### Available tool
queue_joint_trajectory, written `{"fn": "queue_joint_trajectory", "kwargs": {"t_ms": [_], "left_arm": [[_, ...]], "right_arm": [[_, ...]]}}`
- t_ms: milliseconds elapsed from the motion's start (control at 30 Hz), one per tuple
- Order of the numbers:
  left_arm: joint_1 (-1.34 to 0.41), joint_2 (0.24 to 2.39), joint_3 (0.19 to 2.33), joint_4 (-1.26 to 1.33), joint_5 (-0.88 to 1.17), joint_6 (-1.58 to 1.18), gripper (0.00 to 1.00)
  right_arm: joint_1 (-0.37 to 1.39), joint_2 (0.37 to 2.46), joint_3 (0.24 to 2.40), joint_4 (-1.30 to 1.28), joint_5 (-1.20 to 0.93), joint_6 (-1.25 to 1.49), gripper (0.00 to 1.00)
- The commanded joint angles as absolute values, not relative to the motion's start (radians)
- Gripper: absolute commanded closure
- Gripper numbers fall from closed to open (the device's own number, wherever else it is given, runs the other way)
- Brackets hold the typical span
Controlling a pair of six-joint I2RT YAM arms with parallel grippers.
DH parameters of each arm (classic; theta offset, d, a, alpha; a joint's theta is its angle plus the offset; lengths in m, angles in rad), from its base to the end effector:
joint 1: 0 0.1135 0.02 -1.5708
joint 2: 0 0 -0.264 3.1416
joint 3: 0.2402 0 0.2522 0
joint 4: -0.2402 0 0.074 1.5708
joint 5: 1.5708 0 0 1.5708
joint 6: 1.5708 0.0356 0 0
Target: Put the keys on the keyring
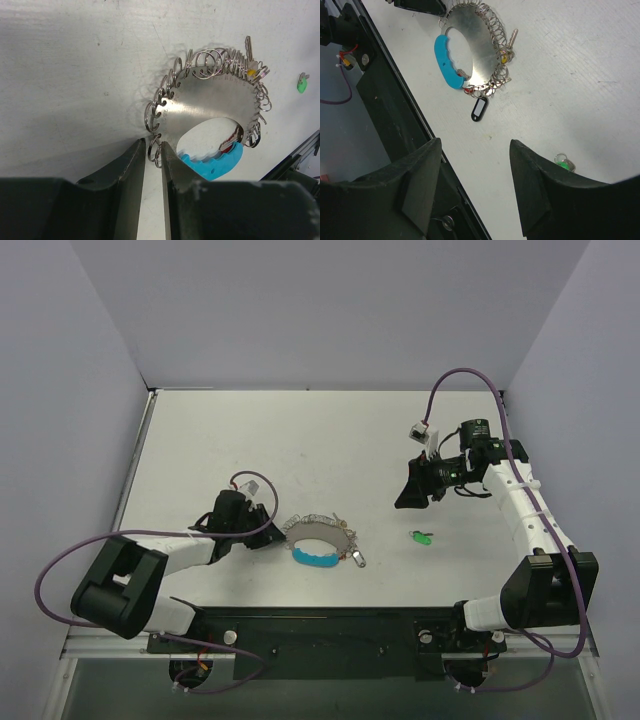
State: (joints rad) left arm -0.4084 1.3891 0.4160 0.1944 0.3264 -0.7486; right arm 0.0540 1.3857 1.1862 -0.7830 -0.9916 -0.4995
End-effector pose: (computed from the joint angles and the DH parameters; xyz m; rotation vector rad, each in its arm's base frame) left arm 0.2124 -0.1044 0.1288 -0.2531 2.4887 -0.9147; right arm 0.2733 0.0446 0.3055 -0.9398 2.0006 1.0046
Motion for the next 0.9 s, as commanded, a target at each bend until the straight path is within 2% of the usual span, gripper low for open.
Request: {"fn": "queue_joint_trajectory", "kwargs": {"t_ms": [0,267,333,433,667,867], "left_arm": [[-0.407,1.407,0.425,0.239,0.357,-0.752,0.71],[-0.408,1.413,0.425,0.244,0.373,-0.756,0.8],[-0.408,1.408,0.426,0.239,0.374,-0.758,0.85],[-0.407,1.398,0.433,0.232,0.373,-0.756,1.0],[-0.407,1.31,0.465,0.166,0.344,-0.733,1.0],[-0.431,1.223,0.595,0.013,0.275,-0.643,1.0]], "right_arm": [[0.06,1.391,1.187,-0.815,-1.011,-0.522,0.48],[0.06,1.39,1.189,-0.818,-1.012,-0.523,0.48],[0.06,1.388,1.189,-0.819,-1.011,-0.525,0.48],[0.06,1.387,1.19,-0.819,-1.012,-0.525,0.48],[0.06,1.39,1.189,-0.822,-1.012,-0.528,0.48],[0.061,1.387,1.19,-0.824,-1.014,-0.529,0.48]]}}
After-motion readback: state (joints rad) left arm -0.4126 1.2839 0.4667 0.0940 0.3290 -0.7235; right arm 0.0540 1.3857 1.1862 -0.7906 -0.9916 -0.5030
